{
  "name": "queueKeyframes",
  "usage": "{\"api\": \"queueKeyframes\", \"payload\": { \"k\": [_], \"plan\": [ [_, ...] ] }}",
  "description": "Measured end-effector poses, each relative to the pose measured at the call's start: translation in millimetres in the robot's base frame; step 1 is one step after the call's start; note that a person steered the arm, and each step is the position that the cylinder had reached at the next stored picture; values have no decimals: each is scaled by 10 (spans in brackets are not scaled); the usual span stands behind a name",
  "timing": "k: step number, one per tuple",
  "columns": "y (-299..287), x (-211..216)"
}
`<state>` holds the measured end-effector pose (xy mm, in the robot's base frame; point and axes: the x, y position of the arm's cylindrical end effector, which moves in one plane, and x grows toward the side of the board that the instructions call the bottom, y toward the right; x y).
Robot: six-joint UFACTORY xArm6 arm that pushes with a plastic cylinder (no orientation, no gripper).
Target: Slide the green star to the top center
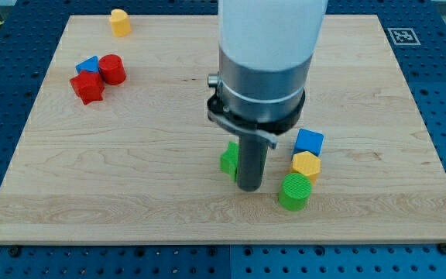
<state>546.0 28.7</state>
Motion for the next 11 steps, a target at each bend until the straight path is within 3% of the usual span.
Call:
{"api": "queueKeyframes", "payload": {
  "k": [3, 5, 7, 9, 11],
  "plan": [
    [-656, -267],
    [-518, -886],
    [97, -460],
    [521, -568],
    [484, -785]
  ]
}}
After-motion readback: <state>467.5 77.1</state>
